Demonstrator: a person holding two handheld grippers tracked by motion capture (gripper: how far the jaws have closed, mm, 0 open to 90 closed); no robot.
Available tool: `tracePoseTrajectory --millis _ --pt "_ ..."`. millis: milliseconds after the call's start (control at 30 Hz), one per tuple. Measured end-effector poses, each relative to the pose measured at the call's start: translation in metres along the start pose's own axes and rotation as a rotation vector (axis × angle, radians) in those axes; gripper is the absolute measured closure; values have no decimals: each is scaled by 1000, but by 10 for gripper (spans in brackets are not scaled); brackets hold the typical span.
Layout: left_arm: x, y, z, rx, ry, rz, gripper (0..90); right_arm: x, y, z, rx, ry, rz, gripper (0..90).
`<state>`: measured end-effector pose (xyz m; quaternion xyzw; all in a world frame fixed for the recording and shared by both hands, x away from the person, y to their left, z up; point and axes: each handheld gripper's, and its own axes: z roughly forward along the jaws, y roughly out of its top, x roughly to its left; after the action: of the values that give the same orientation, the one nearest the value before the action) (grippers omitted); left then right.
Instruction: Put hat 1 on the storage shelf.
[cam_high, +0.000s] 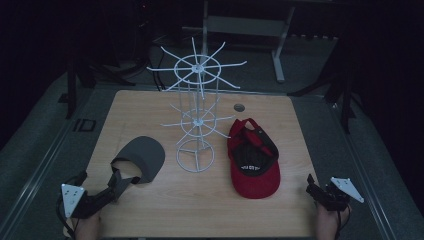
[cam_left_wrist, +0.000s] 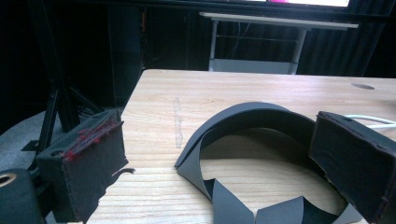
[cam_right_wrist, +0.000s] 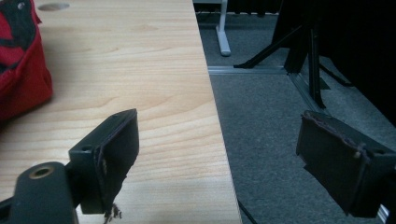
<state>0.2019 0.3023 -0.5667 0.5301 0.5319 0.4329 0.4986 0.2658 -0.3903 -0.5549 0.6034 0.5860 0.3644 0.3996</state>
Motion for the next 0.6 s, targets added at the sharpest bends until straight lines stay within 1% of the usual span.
tracePoseTrajectory --millis 33,67,100,133,167,200,233,267,300,333,400,433,467,500,533,567,600 --pt "0 0 0 0 0 0 39 0 0 0 0 0 0 130" --pt "1 0 -1 -4 0 -7 39 0 1 -1 -3 18 0 130" --pt "1 0 -1 -3 -1 -9 39 0 1 -1 -3 18 0 130" --pt "1 1 -1 -6 4 -12 40 1 2 -2 8 28 -15 129" --pt "2 1 -2 -14 -3 -32 39 1 2 -3 13 36 -20 129" --pt "2 1 -2 -14 -3 -32 39 2 2 -3 21 40 -22 129" --pt "2 2 -2 -15 3 -33 39 2 4 -4 31 53 -22 129" --pt "1 2 -3 -16 -2 -32 39 3 5 -5 39 69 -23 126" --pt "1 2 -3 -16 -2 -32 40 3 5 -5 39 69 -23 126" --pt "0 3 -3 -12 1 -17 52 5 10 -8 58 99 -26 117" --pt "-1 3 -4 -10 -5 -15 53 7 16 -11 81 121 -40 112" --pt "-3 4 -4 3 -7 -6 53 9 20 -13 82 125 -49 110" --pt "-4 4 -5 10 -13 -6 53 10 24 -15 77 117 -62 111" --pt "-4 4 -5 10 -13 -6 53 11 27 -16 89 135 -63 116" --pt "-5 5 -5 12 -24 -11 53 11 31 -17 100 161 -61 115" --pt "-6 6 -5 20 -35 -19 53 11 31 -17 100 161 -61 115" --pt "-7 6 -6 25 -36 -27 53 12 34 -18 103 172 -62 115"
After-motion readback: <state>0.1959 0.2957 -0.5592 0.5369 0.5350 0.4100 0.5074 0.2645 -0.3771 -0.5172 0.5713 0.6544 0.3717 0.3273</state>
